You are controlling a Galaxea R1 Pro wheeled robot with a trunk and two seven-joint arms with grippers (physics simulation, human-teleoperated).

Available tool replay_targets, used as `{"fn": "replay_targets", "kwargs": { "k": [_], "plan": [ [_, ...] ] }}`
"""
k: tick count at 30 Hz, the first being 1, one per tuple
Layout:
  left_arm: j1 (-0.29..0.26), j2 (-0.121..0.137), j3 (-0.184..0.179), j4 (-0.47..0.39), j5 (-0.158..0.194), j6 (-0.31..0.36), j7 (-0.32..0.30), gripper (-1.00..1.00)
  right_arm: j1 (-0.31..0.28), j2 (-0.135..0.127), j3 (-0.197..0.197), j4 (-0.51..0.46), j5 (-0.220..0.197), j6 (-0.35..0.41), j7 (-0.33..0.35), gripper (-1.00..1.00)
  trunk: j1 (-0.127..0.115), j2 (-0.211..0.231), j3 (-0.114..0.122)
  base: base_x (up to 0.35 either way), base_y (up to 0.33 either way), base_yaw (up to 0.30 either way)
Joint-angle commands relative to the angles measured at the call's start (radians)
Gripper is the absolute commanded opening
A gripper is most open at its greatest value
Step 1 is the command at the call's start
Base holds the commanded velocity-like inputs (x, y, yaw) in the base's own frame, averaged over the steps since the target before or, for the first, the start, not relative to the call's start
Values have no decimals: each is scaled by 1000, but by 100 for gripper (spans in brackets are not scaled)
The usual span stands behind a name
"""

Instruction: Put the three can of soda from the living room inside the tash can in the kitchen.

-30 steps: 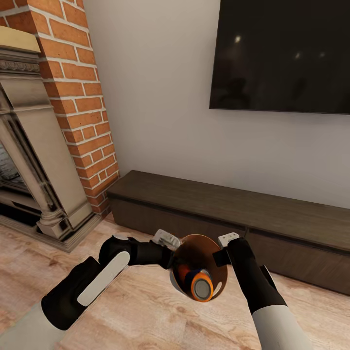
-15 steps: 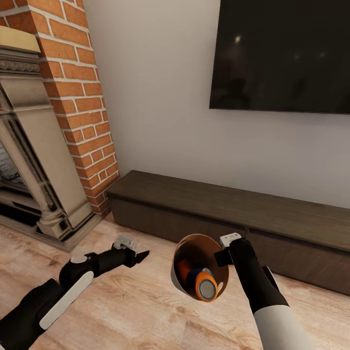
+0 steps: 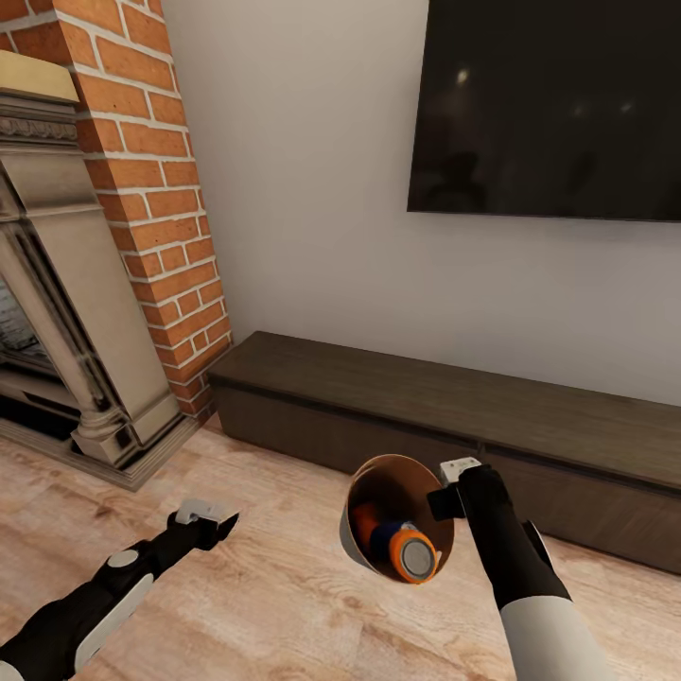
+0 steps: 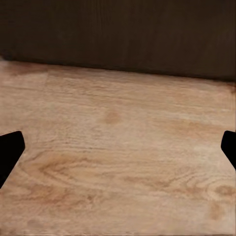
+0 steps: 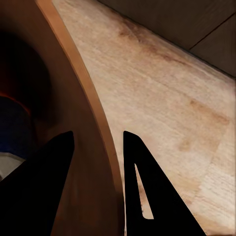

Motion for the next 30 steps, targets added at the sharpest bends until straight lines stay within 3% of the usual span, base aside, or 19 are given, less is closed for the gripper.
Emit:
{"fn": "replay_targets", "kwargs": {
  "k": [1, 10, 18, 26, 30],
  "plan": [
    [0, -1, 0, 25, -1, -20, 0, 100, 0, 0, -2, 0, -28, 4, 5, -100, 0, 0, 0, 0, 0, 0],
    [0, -25, 0, 241, -4, -188, -4, 100, 3, 0, -43, 0, -28, 4, 4, -100, 0, 0, 0, 0, 0, 0],
    [0, -39, 2, 281, -2, -205, -6, 100, 5, -1, -95, 2, -29, -1, 5, -100, 0, 0, 0, 0, 0, 0],
    [0, -43, 0, 285, -4, -195, -8, 100, 30, 0, -109, 6, -32, -56, 9, -100, 0, 0, 0, 0, 0, 0],
    [0, -62, 0, 285, -3, -181, -7, 100, 34, 0, -140, 9, -32, -50, 15, -100, 0, 0, 0, 0, 0, 0]
  ]
}}
